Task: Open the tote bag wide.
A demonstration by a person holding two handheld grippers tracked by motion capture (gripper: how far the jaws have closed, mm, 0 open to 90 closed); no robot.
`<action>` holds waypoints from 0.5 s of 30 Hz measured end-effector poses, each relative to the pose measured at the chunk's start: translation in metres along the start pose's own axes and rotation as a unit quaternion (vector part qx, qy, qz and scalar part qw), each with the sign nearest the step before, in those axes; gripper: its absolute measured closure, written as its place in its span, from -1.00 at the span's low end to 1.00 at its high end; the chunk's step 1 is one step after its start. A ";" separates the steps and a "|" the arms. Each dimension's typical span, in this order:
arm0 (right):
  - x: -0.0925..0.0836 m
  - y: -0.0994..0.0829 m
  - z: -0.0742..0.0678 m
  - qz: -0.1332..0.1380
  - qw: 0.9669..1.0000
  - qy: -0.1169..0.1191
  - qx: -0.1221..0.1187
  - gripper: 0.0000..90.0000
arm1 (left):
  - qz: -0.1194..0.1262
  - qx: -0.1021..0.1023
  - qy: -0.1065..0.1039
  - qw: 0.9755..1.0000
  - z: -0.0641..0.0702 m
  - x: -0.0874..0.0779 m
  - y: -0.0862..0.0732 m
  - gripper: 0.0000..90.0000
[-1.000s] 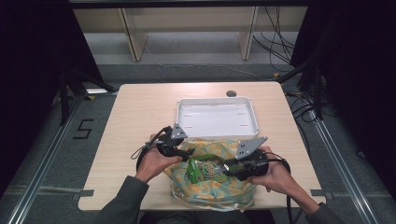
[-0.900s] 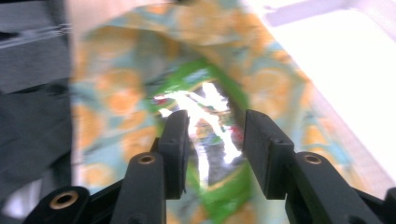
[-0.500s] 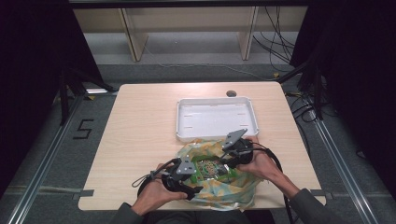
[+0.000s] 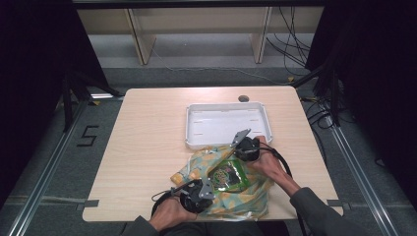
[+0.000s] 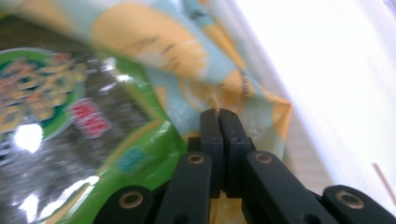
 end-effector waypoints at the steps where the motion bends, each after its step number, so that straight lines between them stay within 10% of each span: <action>1: 0.004 0.001 0.005 0.010 1.000 -0.008 -0.013 1.00 | -0.011 0.009 0.000 1.000 0.001 0.000 -0.001 0.99; 6: 0.010 0.000 0.015 0.003 1.000 -0.016 0.020 1.00 | -0.010 0.018 0.002 1.000 0.002 -0.005 -0.001 0.99; 10: 0.001 0.005 0.011 0.015 0.999 -0.009 0.038 0.80 | 0.029 -0.014 0.024 0.999 -0.005 -0.016 0.006 0.62; 15: -0.024 0.019 -0.005 0.057 0.996 0.036 0.052 0.49 | 0.097 -0.053 0.055 0.992 -0.007 -0.033 0.016 0.41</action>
Point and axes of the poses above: each handheld gripper's, and its own axes: x roughly forward along the jaws, y roughly out of its top, z roughly to its right, the point moved 7 cm from there along x, roughly forward along the jaws, and after that the axes turned 13 degrees about -y, right-handed, at the moved point
